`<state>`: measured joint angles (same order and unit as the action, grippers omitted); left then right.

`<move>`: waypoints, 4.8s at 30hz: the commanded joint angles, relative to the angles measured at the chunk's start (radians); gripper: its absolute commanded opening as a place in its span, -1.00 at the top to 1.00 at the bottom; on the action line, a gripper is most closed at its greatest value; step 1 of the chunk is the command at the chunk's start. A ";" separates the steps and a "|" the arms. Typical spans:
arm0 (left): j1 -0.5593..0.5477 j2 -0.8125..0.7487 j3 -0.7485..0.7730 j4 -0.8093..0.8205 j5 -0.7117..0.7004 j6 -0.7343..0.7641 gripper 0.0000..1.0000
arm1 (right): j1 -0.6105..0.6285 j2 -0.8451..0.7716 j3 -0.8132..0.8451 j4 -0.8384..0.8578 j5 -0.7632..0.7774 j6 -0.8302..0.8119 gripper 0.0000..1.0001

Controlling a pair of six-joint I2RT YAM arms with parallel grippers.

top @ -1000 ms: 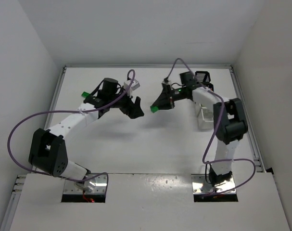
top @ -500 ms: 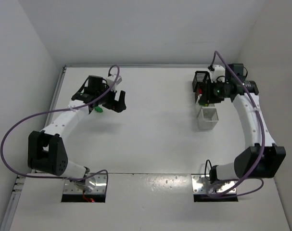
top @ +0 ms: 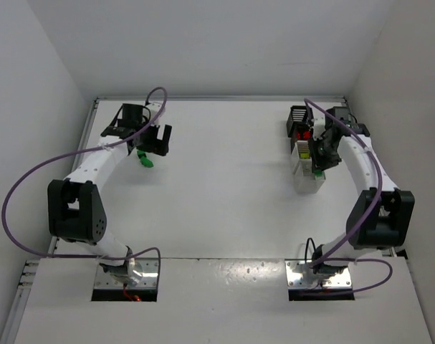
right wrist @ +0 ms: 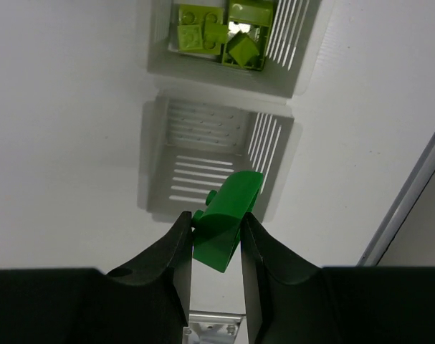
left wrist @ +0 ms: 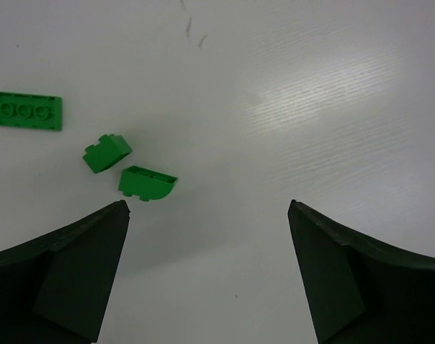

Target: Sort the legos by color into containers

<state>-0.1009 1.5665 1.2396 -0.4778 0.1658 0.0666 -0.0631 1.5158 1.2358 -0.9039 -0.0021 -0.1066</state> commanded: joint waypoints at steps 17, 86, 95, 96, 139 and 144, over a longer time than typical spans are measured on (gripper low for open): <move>0.296 0.504 0.526 -0.036 -0.135 -0.021 0.07 | -0.010 0.118 0.159 0.060 0.054 0.041 -0.35; 0.142 0.297 0.124 -0.016 -0.055 -0.154 0.12 | 0.614 0.569 0.494 0.066 -0.297 0.295 -0.48; 0.121 0.400 0.133 -0.005 0.095 -0.197 0.32 | 0.743 0.748 0.631 0.086 -0.153 0.495 -0.54; 0.121 0.409 0.133 -0.005 0.110 -0.206 0.32 | 0.743 0.748 0.631 0.086 -0.153 0.508 -0.54; 0.251 0.283 -0.049 0.191 0.320 -0.237 -0.17 | 0.901 0.780 0.581 0.126 0.263 0.549 1.00; 0.136 0.316 -0.049 0.243 0.321 -0.226 -0.08 | 0.873 0.603 0.495 0.168 0.316 0.455 1.00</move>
<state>0.0990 1.8946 1.1561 -0.3000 0.4377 -0.1783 0.8314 2.2734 1.7580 -0.7601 0.2371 0.4274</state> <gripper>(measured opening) 0.541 0.311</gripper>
